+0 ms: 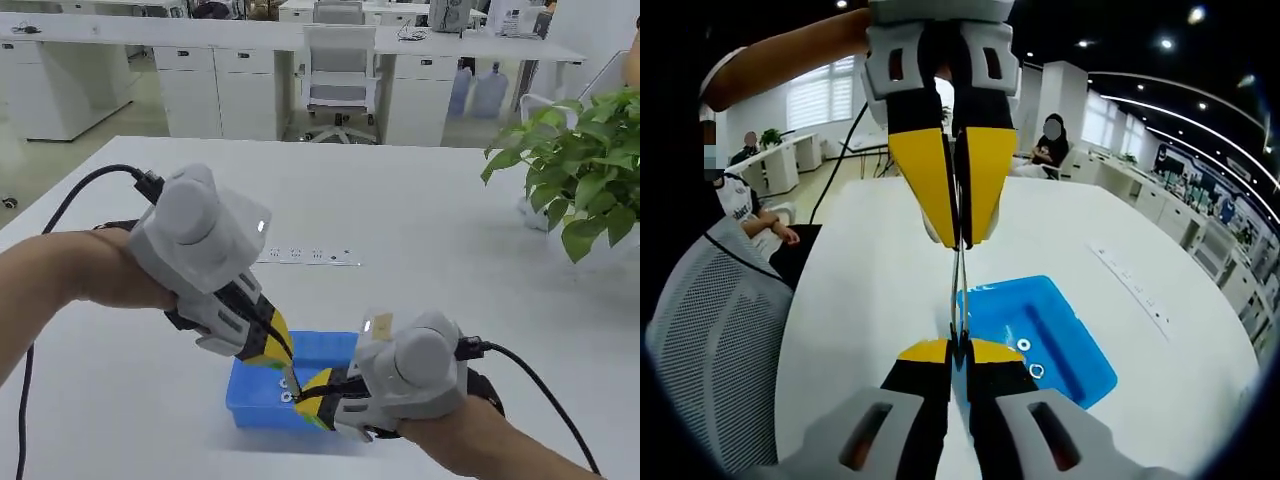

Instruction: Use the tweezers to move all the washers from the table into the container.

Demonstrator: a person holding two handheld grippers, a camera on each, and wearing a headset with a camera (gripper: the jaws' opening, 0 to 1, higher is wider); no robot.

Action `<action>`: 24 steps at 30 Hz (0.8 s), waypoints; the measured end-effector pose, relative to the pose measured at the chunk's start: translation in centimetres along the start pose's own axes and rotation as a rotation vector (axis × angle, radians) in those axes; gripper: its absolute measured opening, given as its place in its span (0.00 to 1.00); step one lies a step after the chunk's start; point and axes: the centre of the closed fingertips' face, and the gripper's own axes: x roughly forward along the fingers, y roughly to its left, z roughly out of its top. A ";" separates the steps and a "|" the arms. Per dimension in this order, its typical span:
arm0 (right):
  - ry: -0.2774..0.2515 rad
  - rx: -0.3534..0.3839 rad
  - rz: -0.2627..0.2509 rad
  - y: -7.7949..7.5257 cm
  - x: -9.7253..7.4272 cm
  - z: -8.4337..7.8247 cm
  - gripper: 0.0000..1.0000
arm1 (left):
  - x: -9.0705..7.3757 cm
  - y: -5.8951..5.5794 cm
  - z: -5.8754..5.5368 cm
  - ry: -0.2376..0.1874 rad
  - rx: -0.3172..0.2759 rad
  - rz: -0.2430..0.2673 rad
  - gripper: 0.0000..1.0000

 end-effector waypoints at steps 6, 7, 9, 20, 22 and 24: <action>0.033 -0.014 0.014 0.9 0.1 -0.8 0.05 | 0.8 -0.9 -0.4 -0.007 -0.010 -0.007 0.05; 0.038 -0.014 0.017 1.0 0.1 -1.0 0.05 | 0.8 -0.9 -0.4 -0.008 -0.011 -0.007 0.05; 0.048 -0.015 0.019 1.2 0.0 -1.3 0.05 | 1.1 -1.3 -0.6 -0.013 -0.010 -0.005 0.05; 0.141 -0.058 0.024 2.1 0.1 -3.7 0.05 | 3.2 -2.4 -1.9 -0.012 -0.005 0.017 0.06; 0.156 -0.061 0.030 2.4 0.1 -4.1 0.05 | 3.5 -2.6 -2.3 -0.002 -0.005 0.017 0.06; 0.166 -0.062 0.034 2.5 0.1 -4.6 0.05 | 3.8 -2.9 -2.7 0.000 -0.009 0.019 0.06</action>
